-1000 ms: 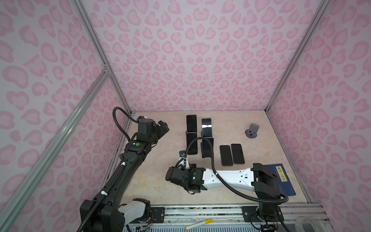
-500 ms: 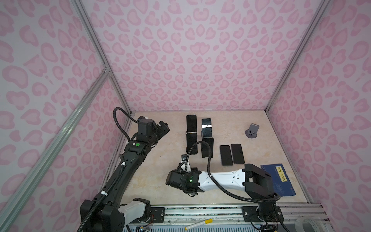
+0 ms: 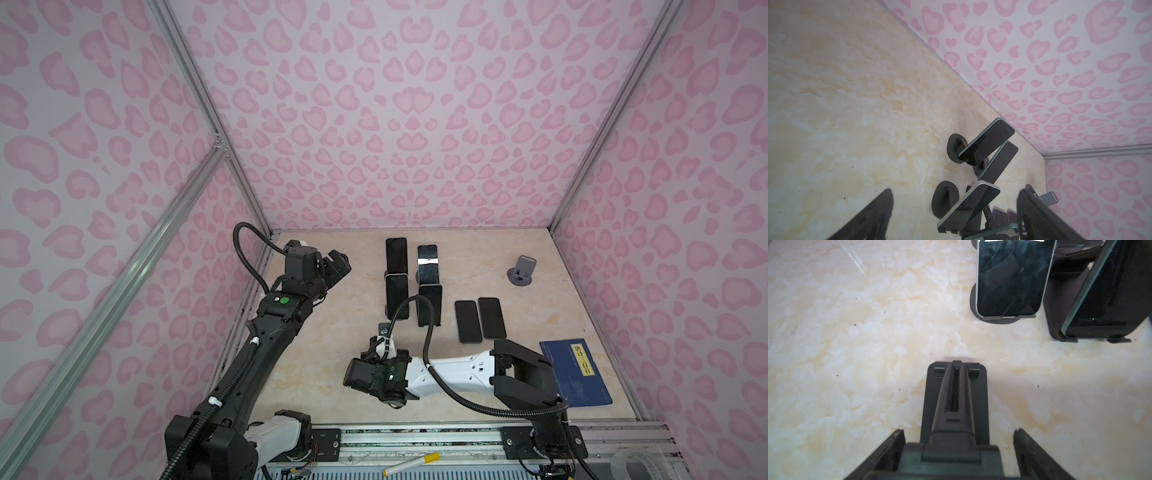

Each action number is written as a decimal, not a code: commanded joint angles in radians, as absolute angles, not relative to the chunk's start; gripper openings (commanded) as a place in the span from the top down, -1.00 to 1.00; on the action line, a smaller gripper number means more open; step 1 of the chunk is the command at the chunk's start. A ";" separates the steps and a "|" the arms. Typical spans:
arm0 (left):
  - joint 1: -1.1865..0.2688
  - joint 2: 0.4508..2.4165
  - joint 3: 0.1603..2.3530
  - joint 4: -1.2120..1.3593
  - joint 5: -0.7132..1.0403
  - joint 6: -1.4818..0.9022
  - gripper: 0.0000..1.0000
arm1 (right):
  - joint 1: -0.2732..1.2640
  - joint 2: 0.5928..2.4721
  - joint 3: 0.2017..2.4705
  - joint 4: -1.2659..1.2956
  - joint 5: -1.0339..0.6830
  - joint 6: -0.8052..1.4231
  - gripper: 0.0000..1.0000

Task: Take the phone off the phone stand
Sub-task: 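Lower the right gripper onto the empty black stand and close on it, then lift the black stand with the right gripper and carry it farther from the robot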

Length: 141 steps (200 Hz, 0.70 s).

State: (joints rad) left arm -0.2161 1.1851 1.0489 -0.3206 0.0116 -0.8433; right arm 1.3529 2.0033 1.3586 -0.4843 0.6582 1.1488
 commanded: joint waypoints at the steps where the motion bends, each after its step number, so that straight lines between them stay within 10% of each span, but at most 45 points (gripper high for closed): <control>1: -0.215 1.178 1.046 -0.284 0.018 -0.840 -0.92 | 1.351 1.989 1.334 -0.461 0.632 1.048 -0.67; 76: -0.215 1.175 1.042 -0.277 0.023 -0.839 -0.92 | 1.325 1.947 1.272 -0.326 0.382 0.764 -0.69; 141: -0.215 1.173 1.035 -0.268 0.034 -0.842 -0.92 | 1.331 1.989 1.306 -0.392 0.504 1.005 -0.67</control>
